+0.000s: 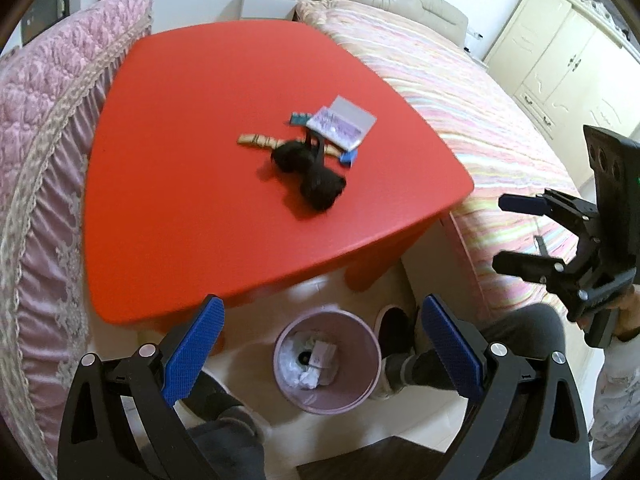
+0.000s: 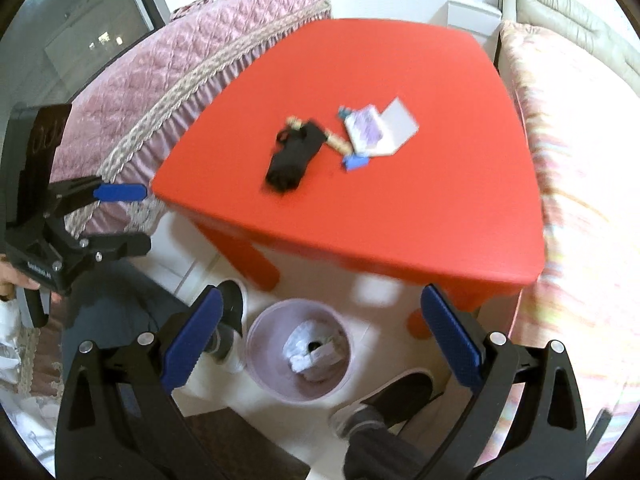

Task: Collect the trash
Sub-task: 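Move both open grippers back over the table, then grasp the black socks with the left gripper while the right gripper grasps the purple card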

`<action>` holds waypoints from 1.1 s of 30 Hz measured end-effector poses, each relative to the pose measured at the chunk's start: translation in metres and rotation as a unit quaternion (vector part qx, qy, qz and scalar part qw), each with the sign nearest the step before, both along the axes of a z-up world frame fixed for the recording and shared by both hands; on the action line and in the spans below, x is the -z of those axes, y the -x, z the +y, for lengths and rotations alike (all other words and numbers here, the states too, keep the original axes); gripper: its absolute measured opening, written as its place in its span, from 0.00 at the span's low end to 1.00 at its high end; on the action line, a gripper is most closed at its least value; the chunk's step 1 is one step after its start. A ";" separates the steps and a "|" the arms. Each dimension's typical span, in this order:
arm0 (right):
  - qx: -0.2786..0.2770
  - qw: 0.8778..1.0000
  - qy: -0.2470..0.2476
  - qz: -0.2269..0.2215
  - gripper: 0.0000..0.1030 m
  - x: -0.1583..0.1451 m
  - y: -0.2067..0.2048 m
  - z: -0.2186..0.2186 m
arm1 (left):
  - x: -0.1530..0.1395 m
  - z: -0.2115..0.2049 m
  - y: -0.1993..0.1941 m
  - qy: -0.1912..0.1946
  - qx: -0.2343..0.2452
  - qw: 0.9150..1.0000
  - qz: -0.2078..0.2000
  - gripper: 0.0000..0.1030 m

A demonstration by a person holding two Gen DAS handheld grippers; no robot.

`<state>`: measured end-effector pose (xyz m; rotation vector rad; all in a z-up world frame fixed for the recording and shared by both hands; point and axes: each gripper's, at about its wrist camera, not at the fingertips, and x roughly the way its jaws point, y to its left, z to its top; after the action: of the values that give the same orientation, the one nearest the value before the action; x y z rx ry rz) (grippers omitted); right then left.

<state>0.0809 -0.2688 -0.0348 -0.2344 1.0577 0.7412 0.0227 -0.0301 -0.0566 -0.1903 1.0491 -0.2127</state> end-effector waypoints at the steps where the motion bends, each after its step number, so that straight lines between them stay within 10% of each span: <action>1: 0.001 1.000 0.003 -0.001 0.95 -0.003 -0.007 0.001 | -0.003 0.001 -0.006 0.001 -0.003 1.000 0.002 0.92; 14: 0.018 1.000 0.007 0.025 0.95 -0.026 -0.129 0.026 | -0.021 0.008 -0.082 0.029 -0.033 0.999 0.031 0.92; 33: 0.021 0.993 0.007 0.112 0.89 0.030 -0.216 0.057 | 0.048 0.009 -0.142 0.088 -0.089 0.983 0.134 0.92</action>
<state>0.2973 -0.2115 -0.0652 -0.1432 1.2770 0.7346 0.1650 -0.0215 -0.1046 -0.4808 1.2742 -0.1179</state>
